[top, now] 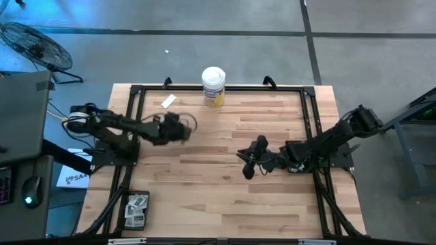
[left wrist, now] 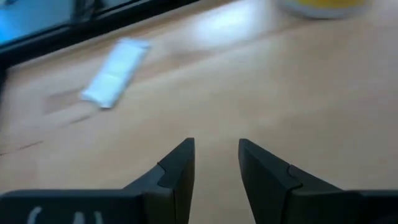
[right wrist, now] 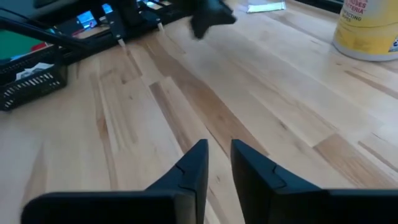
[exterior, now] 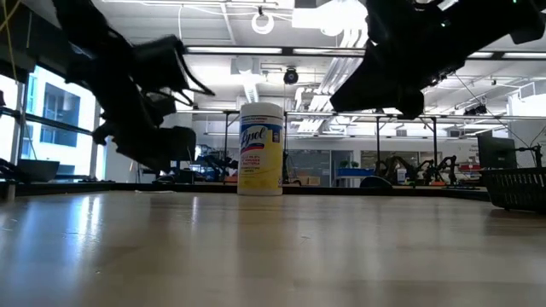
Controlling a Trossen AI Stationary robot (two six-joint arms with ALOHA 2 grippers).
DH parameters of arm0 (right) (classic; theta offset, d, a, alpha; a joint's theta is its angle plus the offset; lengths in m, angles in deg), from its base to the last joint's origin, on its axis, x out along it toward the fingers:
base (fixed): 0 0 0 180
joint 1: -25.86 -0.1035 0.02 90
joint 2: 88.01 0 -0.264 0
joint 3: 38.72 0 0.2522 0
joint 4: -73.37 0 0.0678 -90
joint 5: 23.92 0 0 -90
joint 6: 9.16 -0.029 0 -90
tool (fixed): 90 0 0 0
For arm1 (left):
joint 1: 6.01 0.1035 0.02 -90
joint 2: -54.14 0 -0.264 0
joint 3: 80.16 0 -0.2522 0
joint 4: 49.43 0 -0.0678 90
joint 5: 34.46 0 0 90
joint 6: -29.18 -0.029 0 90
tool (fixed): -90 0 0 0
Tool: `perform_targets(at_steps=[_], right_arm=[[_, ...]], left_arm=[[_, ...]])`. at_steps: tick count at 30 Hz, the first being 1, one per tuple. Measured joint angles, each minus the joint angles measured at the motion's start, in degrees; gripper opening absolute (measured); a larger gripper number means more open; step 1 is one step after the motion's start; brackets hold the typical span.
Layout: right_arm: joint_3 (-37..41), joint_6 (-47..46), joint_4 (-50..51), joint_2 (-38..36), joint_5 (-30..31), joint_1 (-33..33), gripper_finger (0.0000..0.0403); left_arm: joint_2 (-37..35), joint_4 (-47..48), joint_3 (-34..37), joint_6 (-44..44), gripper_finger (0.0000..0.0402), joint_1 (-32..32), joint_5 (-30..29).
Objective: Pick & Place First Aid Supplies
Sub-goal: Put the white bandage pad into the right black bin
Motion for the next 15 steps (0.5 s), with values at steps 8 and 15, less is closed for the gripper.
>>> perform_targets(at_steps=[8,15], right_arm=[[0.00,3.78,-0.48,0.00,1.30,-2.75,0.0050],[0.00,4.07,-0.48,0.00,3.16,-3.36,0.0039]], left_arm=[[0.00,-3.62,0.02,-7.04,0.0122,21.08,8.56],[0.76,-11.17,0.02,-11.72,0.0122,29.94,9.98]])
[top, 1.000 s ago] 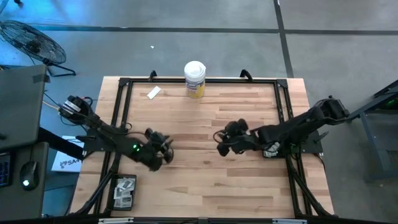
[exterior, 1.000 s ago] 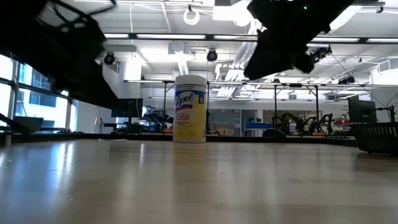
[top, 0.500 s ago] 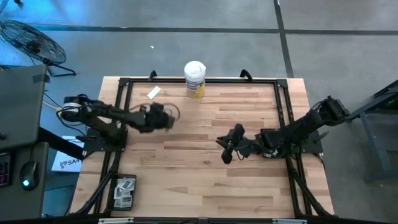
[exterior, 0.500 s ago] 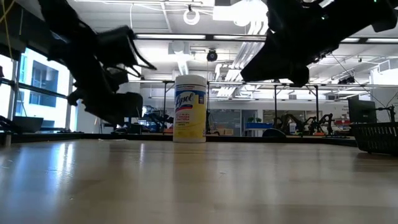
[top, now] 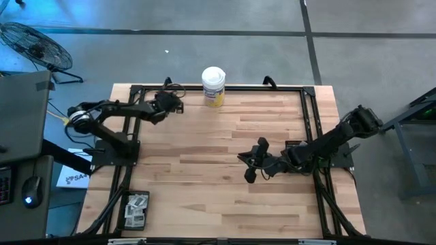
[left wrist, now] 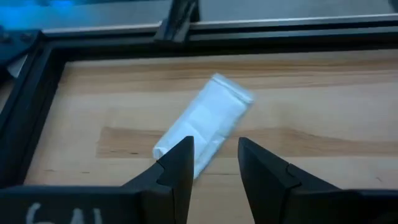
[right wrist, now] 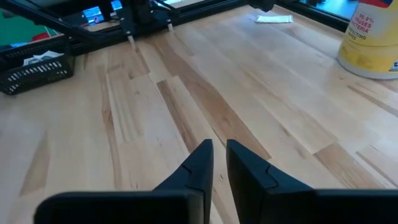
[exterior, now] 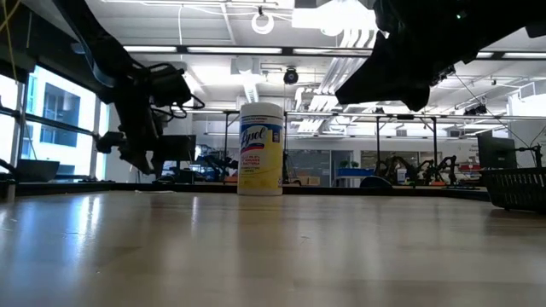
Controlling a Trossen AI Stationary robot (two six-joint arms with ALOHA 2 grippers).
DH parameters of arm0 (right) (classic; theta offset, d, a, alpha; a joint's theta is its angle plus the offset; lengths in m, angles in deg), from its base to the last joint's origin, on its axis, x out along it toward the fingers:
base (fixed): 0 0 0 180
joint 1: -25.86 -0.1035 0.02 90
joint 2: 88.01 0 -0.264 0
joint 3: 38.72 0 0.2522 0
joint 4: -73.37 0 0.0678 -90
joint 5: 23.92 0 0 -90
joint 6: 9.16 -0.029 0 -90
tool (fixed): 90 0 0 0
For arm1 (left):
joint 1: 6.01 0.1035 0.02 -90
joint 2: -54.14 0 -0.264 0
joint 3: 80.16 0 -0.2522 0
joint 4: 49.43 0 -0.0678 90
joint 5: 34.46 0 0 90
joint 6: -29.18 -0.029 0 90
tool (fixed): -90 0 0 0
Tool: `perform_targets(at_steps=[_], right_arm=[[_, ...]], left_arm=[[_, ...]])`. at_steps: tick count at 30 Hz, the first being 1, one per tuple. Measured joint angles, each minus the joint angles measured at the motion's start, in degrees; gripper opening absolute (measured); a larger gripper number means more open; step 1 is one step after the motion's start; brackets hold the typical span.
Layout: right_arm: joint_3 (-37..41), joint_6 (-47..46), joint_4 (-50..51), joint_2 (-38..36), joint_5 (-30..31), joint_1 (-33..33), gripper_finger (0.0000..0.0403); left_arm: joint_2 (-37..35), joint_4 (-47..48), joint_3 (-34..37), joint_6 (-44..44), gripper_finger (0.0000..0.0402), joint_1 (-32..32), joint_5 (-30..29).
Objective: Pick & Place First Aid Supplies
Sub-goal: Put the white bandage pad into the right black bin
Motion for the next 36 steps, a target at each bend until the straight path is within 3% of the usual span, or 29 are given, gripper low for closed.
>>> perform_targets(at_steps=[4,8,13,18,28,36], right_arm=[[0.00,-0.26,0.00,0.00,0.41,0.00,0.0034],[0.00,-0.13,0.02,0.00,0.98,0.00,0.0030],[0.00,-0.15,0.02,0.00,0.83,0.00,0.0029],[0.00,-0.07,0.02,0.00,0.62,0.00,0.0027],[0.00,-0.63,0.02,0.00,-0.28,0.00,0.0025],[0.00,-1.01,0.02,0.00,-0.31,0.20,0.0019]], left_arm=[[2.60,-1.35,0.00,1.17,0.0122,1.54,1.08],[6.75,-2.73,0.02,1.99,0.0111,1.45,-2.46],[10.33,-4.64,0.04,4.19,0.0059,1.46,-6.93],[11.06,-6.94,0.00,3.04,0.0006,1.46,-5.21],[13.90,-6.94,-0.15,0.83,0.0002,0.45,-3.70],[12.99,-6.93,-0.17,-3.21,0.0003,-10.33,2.37]])
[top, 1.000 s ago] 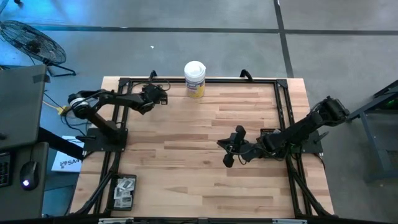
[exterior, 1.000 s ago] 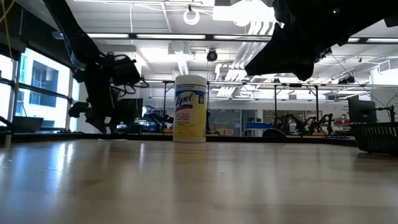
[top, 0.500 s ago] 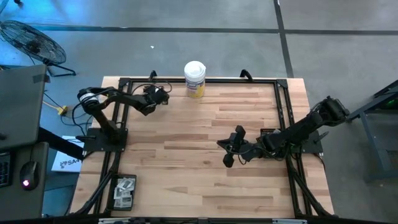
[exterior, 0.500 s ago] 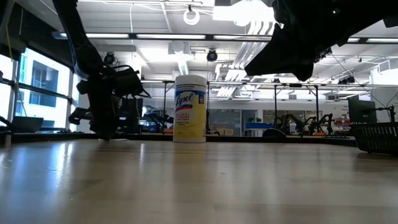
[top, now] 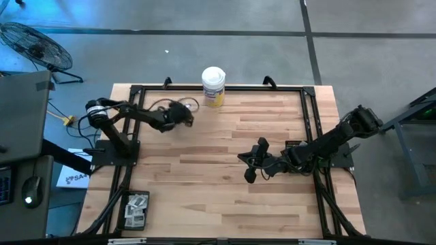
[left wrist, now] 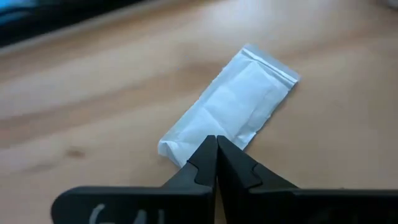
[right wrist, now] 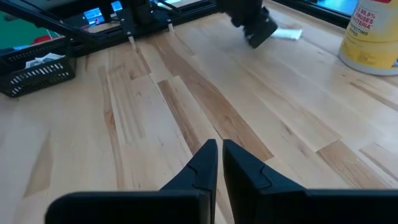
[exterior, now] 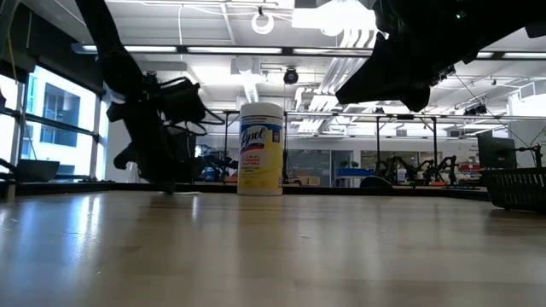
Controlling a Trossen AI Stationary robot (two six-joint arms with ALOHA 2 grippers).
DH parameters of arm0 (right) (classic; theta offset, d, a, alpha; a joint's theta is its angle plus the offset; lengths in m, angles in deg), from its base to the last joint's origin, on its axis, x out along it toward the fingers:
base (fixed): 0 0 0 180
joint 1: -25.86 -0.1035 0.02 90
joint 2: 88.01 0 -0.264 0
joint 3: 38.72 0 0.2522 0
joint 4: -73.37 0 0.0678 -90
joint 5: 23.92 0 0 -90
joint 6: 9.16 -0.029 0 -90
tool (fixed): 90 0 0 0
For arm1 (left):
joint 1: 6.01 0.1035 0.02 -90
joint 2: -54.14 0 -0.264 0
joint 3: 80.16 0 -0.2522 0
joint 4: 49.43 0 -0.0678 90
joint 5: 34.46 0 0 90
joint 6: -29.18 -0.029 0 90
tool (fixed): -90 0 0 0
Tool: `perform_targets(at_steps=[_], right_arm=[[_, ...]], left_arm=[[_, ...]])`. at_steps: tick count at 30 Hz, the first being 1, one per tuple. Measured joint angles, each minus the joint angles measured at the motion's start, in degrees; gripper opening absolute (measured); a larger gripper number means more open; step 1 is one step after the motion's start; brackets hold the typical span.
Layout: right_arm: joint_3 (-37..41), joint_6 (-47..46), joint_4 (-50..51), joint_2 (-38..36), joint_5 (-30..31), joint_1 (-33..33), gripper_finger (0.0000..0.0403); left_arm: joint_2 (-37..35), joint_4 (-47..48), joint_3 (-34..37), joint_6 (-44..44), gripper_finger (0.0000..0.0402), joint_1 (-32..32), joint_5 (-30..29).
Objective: Pick & Place First Aid Supplies
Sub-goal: Put the white bandage pad into the right black bin
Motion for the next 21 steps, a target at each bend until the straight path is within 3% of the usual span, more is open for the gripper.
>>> perform_targets(at_steps=[9,14,21], right_arm=[[0.00,-1.37,0.00,0.00,-0.04,0.01,0.0016],[0.00,0.24,0.00,0.00,-0.69,0.02,0.0016],[0.00,6.79,-3.53,5.09,-4.88,0.02,0.0024]], left_arm=[[0.07,-4.56,0.05,1.33,0.0003,-16.48,6.31],[0.25,-9.90,0.20,1.29,0.0003,-25.16,6.60],[0.39,-13.95,0.33,-5.21,0.0003,-34.60,8.99]])
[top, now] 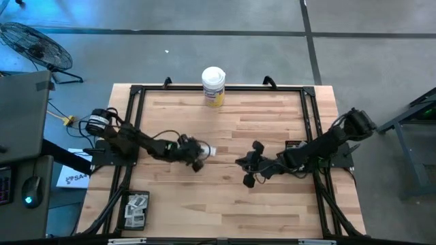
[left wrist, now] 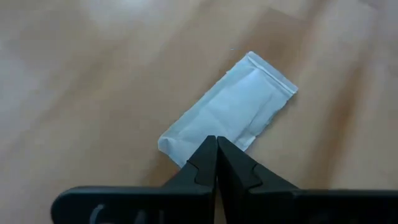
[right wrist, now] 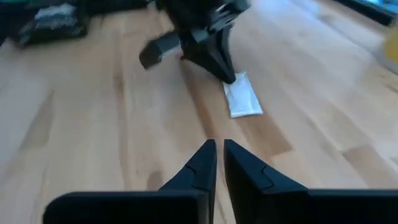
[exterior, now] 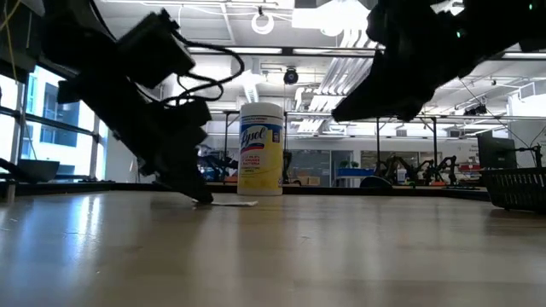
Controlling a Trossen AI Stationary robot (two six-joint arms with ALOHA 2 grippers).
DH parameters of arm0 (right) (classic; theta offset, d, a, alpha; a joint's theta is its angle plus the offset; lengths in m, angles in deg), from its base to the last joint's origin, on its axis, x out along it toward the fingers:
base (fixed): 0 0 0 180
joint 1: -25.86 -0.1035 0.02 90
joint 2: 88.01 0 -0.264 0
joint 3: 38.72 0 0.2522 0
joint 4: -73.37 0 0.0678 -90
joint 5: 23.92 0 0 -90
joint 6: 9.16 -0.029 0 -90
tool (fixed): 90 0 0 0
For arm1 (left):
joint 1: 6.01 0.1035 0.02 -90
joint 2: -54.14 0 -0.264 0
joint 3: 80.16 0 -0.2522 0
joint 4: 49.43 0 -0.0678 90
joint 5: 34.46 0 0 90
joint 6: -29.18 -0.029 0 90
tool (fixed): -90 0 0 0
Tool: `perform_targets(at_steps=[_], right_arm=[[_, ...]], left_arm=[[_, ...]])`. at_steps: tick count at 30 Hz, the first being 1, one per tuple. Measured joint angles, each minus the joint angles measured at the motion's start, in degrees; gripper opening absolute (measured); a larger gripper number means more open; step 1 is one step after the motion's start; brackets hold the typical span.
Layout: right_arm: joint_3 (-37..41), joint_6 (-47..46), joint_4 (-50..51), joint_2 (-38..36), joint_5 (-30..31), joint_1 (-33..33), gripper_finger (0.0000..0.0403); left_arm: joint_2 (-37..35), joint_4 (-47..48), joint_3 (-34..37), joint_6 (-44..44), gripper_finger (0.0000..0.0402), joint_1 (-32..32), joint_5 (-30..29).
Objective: Pick & Place First Aid Supplies
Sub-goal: Put the white bandage pad into the right black bin
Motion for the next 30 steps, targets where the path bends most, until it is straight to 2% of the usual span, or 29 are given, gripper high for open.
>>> perform_targets(at_steps=[4,7,9,14,16,21,30], right_arm=[[-1.97,8.49,-6.09,6.99,-3.98,0.00,0.0048],[-6.59,13.64,-7.07,12.66,-6.92,0.22,0.0076],[-10.56,16.83,-6.27,16.31,-9.76,0.61,0.0094],[-21.64,23.49,-0.20,24.59,-21.80,1.61,0.0130],[-25.84,24.74,3.79,27.41,-24.11,1.88,0.0138],[-31.89,29.47,10.45,32.40,-22.30,2.27,0.0145],[-32.65,28.64,10.93,33.16,-23.22,3.41,0.0131]], left_arm=[[0.00,-1.44,0.00,-7.12,0.0003,-3.80,3.15],[0.00,-2.61,-0.04,-13.49,0.0003,-5.53,7.42],[-0.04,-3.16,-0.07,-17.26,0.0003,-6.28,10.31],[-0.07,-4.64,-0.11,-24.56,0.0003,-7.06,16.85],[-0.07,-5.33,-0.12,-26.62,0.0003,-6.99,19.22],[-0.04,-4.52,-1.33,-28.12,0.0003,-6.95,21.25],[-0.04,-4.91,-1.81,-29.10,0.0003,-6.95,21.09]])
